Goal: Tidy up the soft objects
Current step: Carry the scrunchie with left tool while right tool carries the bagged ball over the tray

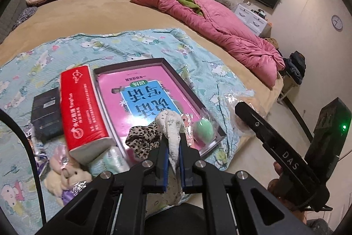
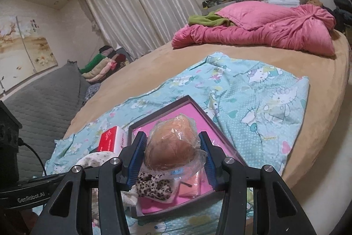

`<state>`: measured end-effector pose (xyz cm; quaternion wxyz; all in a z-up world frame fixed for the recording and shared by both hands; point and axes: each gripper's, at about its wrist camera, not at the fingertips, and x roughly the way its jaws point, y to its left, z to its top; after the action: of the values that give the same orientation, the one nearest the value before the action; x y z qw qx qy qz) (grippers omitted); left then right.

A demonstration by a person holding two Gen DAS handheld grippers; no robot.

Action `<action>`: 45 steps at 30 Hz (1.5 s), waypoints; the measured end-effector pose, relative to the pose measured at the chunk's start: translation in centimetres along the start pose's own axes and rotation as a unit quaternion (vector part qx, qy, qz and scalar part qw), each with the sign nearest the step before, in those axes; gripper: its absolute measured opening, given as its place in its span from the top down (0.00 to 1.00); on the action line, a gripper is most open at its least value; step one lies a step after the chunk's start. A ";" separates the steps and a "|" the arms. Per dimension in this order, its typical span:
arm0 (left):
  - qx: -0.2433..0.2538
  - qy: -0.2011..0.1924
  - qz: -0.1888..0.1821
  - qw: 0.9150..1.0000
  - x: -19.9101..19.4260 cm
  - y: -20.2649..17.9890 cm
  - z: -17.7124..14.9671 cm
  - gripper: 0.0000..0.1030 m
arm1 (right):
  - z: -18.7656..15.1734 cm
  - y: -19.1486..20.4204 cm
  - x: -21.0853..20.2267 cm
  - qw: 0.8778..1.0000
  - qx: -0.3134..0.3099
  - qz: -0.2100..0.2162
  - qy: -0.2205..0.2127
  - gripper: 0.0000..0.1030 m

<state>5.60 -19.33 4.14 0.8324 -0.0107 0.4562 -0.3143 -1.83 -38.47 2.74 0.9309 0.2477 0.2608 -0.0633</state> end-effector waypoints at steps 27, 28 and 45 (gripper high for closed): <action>0.018 0.043 -0.026 0.999 9.2 -1.5 1.9 0.92 | -1.1 -2.3 3.0 0.999 -0.005 -0.032 0.031 0.51; 0.017 0.045 -0.022 0.999 9.5 -1.3 1.9 0.92 | -1.1 -2.3 3.1 0.999 -0.005 -0.032 0.033 0.51; -0.017 0.041 -0.002 0.999 9.9 1.5 1.7 0.92 | -2.8 -1.7 6.9 0.996 -0.033 -0.041 0.077 0.51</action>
<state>11.48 -23.88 -2.77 0.8122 -0.0131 0.4953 -0.3079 2.42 -38.50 -3.61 0.9126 0.2097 0.3432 -0.0737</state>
